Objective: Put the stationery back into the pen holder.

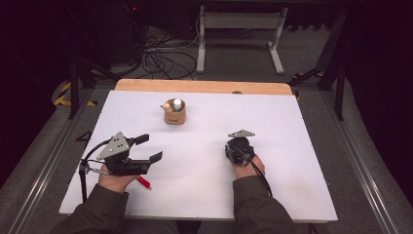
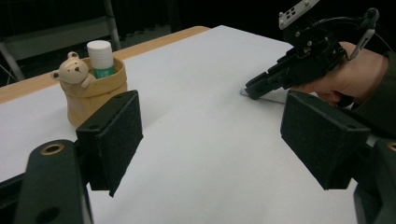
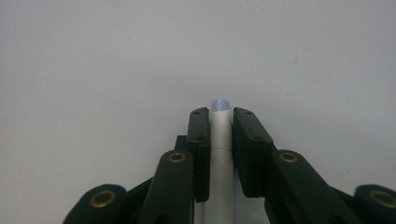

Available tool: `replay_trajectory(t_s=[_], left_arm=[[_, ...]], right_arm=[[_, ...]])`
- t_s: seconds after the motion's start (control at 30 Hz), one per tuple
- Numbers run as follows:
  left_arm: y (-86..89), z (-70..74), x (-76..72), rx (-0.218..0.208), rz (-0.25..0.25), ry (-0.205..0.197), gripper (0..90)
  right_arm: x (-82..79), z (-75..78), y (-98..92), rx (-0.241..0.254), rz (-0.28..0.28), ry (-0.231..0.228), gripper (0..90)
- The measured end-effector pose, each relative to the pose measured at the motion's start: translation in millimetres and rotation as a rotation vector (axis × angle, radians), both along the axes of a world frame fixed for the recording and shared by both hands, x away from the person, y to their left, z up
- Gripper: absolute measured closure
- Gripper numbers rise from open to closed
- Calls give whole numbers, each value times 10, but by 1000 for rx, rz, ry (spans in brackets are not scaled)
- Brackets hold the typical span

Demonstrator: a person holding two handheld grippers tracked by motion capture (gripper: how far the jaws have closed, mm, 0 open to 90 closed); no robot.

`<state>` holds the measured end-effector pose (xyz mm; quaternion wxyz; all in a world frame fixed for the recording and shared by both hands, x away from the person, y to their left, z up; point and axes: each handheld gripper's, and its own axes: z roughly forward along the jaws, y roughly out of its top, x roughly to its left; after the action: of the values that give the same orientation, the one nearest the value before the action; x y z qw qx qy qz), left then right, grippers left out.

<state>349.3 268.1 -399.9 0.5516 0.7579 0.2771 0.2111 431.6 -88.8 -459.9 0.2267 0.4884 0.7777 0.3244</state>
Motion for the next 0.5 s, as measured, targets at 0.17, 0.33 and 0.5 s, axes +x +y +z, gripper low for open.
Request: replay_trajectory(t_s=[0.17,0.33,0.5], left_arm=[[6,-2,3,0,2,0,217],[-1,-5,3,5,0,2,217],[-2,0,0,3,-2,3,217]], right_arm=[[9,19,6,-23,20,11,786],[24,31,8,-35,35,18,791],[8,45,23,-46,54,3,792]])
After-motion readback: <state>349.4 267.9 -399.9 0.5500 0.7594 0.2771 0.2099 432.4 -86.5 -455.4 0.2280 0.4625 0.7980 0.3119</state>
